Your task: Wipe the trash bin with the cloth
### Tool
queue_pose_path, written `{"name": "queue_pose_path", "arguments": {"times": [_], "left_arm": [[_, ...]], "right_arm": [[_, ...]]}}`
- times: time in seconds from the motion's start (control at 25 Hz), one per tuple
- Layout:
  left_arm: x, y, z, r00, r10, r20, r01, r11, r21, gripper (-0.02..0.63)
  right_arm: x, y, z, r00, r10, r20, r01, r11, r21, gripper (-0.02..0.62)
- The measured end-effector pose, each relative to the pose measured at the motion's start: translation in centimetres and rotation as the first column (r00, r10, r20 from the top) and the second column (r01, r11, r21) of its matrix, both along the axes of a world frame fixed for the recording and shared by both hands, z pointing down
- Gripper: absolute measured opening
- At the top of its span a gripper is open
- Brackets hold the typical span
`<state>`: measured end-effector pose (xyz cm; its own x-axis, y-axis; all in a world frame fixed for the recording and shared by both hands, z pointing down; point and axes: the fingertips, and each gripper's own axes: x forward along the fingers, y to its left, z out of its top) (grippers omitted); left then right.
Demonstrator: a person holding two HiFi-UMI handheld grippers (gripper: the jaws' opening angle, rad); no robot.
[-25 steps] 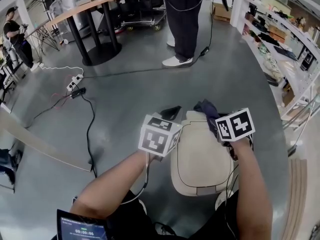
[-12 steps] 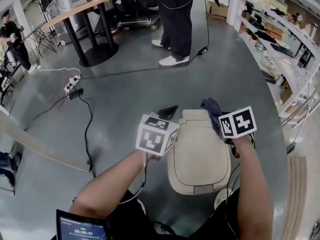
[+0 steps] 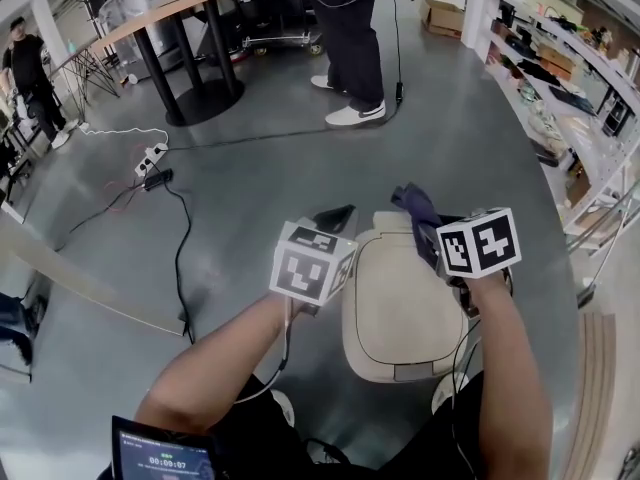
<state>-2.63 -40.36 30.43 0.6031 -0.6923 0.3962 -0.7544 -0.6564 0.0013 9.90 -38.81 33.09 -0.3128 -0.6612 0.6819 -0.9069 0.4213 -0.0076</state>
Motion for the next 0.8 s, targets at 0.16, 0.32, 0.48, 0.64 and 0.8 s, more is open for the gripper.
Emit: {"name": "queue_pose_path", "arguments": {"times": [0.16, 0.32, 0.48, 0.64, 0.8], "left_arm": [[-0.8, 0.3, -0.2, 1.0, -0.018, -0.019, 0.018, 1.0, -0.015, -0.003], [-1.2, 1.5, -1.2, 0.998, -0.033, -0.051, 0.031, 0.999, -0.036, -0.003], [-1.9, 2.9, -3.0, 0.995, -0.047, -0.083, 0.045, 0.999, -0.025, -0.003], [-2.2, 4.5, -3.9, 0.994, -0.058, -0.088, 0.057, 0.998, -0.021, -0.003], [-2.9, 5.4, -4.7, 0.993, -0.071, -0.091, 0.07, 0.997, -0.009, -0.003]], "right_arm": [[-5.2, 1.5, -1.6, 0.992, -0.122, 0.034, 0.121, 0.992, 0.022, 0.091], [-8.5, 3.3, -1.0, 0.979, -0.204, 0.011, 0.204, 0.979, 0.002, 0.091], [-10.5, 4.6, -0.2, 0.969, -0.246, 0.003, 0.246, 0.969, -0.016, 0.091], [-12.2, 6.0, -0.1, 0.954, -0.298, 0.038, 0.299, 0.954, -0.024, 0.091], [-13.0, 7.1, 1.1, 0.944, -0.33, -0.013, 0.328, 0.942, -0.074, 0.091]]}}
